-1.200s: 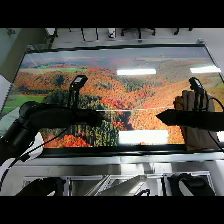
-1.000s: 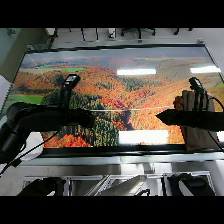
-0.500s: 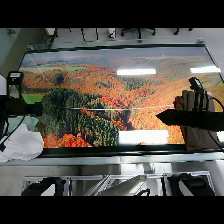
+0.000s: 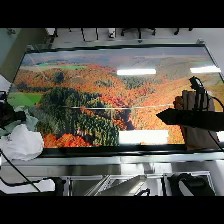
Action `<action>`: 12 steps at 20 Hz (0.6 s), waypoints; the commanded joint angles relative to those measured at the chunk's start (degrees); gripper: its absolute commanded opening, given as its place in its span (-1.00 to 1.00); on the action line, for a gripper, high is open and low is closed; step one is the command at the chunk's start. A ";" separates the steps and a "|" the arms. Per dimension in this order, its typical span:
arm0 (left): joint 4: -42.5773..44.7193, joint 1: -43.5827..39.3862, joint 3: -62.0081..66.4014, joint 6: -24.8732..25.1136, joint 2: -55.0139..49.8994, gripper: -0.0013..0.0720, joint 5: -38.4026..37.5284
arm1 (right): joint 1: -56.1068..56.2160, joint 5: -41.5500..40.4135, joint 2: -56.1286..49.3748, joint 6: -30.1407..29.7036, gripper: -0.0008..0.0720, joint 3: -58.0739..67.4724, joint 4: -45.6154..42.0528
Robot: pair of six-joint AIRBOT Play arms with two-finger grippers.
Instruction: Fold the shirts.
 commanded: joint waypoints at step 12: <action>-4.07 -3.13 21.81 -0.61 -5.75 -0.91 10.67 | 0.07 0.26 0.04 0.00 -0.93 -0.02 0.02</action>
